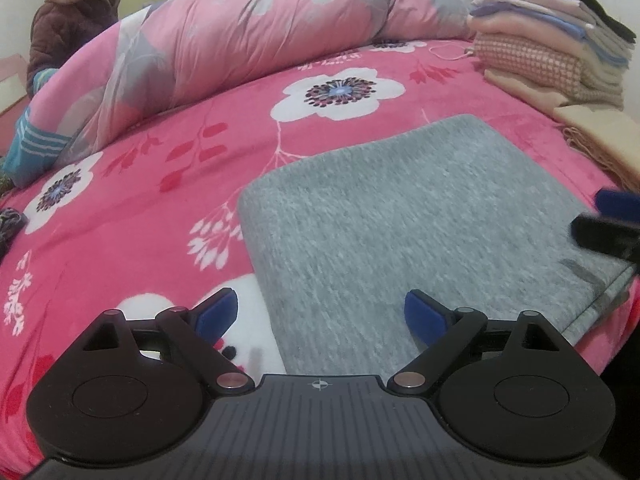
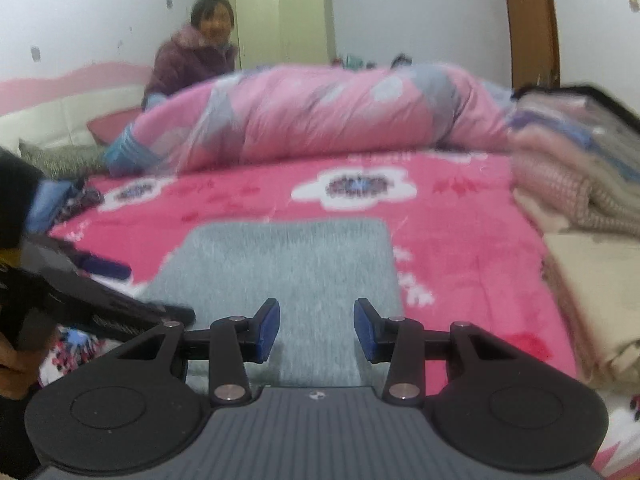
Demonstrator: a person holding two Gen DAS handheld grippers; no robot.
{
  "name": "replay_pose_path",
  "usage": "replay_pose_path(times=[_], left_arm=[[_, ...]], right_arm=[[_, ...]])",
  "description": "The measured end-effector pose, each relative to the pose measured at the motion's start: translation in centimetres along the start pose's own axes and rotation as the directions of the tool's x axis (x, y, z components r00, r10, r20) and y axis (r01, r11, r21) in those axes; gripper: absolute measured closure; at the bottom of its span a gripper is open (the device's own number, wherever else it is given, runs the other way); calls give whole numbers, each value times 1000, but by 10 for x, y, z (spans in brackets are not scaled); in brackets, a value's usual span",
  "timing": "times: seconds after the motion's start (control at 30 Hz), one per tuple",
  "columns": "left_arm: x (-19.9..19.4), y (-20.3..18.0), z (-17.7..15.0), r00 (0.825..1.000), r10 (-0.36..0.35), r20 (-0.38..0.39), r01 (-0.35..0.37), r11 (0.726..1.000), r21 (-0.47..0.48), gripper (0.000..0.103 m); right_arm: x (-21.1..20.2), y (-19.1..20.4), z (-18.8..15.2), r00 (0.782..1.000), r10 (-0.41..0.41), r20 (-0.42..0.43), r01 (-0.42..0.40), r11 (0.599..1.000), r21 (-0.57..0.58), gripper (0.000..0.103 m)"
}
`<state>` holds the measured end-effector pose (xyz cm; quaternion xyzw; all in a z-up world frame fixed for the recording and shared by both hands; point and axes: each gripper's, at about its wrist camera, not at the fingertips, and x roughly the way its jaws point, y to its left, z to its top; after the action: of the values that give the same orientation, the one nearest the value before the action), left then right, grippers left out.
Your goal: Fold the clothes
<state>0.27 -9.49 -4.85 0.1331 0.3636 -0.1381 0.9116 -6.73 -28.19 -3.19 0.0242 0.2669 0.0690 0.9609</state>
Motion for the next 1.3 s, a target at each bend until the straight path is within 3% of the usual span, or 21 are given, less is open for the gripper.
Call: replay_pose_path(times=[0.03, 1.3], left_arm=[[0, 0, 0, 1000, -1, 0, 1, 1000, -3, 10], [1, 2, -2, 999, 10, -42, -13, 996, -91, 8]], right_arm=[[7, -1, -3, 999, 0, -35, 0, 1000, 11, 59], [18, -15, 8, 989, 44, -139, -30, 994, 101, 57]])
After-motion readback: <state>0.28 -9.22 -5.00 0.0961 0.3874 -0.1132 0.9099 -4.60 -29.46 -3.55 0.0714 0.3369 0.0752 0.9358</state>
